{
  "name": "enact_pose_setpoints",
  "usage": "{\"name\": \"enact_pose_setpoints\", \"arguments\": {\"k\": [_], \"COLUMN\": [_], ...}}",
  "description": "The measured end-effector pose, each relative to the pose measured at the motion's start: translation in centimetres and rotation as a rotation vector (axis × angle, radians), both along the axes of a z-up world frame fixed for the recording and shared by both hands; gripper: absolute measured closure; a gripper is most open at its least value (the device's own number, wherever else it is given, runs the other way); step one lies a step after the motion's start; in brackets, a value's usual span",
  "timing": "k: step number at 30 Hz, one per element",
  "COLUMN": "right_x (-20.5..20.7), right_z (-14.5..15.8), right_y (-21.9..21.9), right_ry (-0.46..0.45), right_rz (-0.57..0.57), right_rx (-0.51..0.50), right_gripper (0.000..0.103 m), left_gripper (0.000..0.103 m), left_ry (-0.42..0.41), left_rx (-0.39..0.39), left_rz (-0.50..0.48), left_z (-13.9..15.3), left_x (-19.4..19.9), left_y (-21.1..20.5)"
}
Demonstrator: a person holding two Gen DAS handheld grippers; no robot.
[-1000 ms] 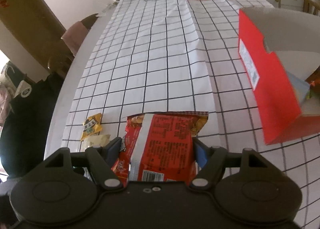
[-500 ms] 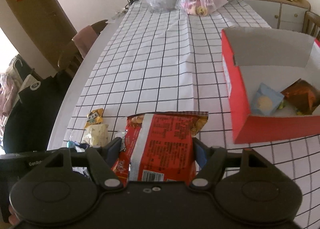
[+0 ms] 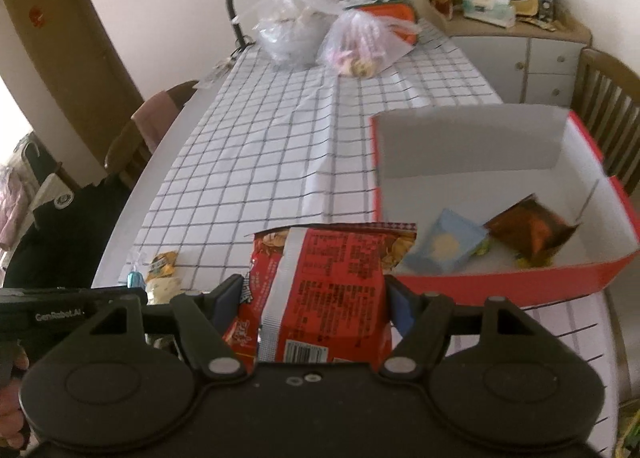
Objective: Organize snacks
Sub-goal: 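Carry the red chip bag and teal candy over the box with both grippers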
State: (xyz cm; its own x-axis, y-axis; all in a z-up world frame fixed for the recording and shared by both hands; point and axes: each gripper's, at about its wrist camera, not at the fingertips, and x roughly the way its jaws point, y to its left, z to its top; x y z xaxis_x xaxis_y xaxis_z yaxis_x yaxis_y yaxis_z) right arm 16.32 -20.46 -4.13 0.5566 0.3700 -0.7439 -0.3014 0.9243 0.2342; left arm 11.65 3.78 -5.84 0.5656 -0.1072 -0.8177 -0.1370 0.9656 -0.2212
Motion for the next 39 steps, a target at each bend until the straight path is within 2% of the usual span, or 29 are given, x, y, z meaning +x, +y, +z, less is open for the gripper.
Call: {"name": "enact_pose_setpoints", "arguments": {"k": [11,15,29,39], "right_x": [2.5,3.6,9.3,13.3], "right_z": [1.1,1.2,-0.7,-3.2], "right_y": [-6.3,-8.6,-16.2,-17.1], "right_ry": [-0.040,-0.046,-0.025,0.000], "right_rz": [-0.046,-0.056,-0.068,-0.021], "right_rx": [-0.021,-0.038,-0.087,-0.140], "right_gripper": [0.030,0.030,0.030,0.030], "left_gripper": [0.090,0.090,0.090,0.090], "left_ry": [-0.056,-0.057,0.000,0.076], "left_rx": [0.005,0.014,0.039,0.072], "left_rz": [-0.122,-0.153,-0.213,-0.215], "left_z": [2.8,3.0,1.3,-1.3], "left_x": [4.1,6.0,12.8,17.2], "left_y": [-8.4,-11.3,-19.2,-22.1]}}
